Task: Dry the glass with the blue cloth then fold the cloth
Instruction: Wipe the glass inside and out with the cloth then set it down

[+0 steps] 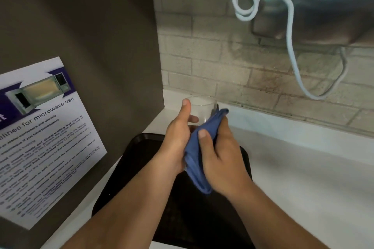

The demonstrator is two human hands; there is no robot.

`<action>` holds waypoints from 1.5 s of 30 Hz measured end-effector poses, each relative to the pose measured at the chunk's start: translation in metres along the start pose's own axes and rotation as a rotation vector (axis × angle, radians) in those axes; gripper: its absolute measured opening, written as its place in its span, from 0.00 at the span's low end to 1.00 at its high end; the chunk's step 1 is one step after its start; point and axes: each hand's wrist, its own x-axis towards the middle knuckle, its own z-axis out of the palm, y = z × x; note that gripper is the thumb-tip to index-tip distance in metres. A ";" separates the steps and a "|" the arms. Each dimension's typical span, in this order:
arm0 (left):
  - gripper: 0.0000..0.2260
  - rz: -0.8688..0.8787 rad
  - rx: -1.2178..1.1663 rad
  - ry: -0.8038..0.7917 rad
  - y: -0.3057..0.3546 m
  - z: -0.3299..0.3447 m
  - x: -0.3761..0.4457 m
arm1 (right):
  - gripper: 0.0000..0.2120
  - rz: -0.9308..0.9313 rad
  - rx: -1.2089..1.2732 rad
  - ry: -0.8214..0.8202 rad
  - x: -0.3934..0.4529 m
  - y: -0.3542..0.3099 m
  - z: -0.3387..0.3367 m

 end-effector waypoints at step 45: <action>0.24 0.068 0.089 -0.014 -0.018 0.012 -0.002 | 0.19 0.290 0.105 0.171 0.043 0.003 -0.012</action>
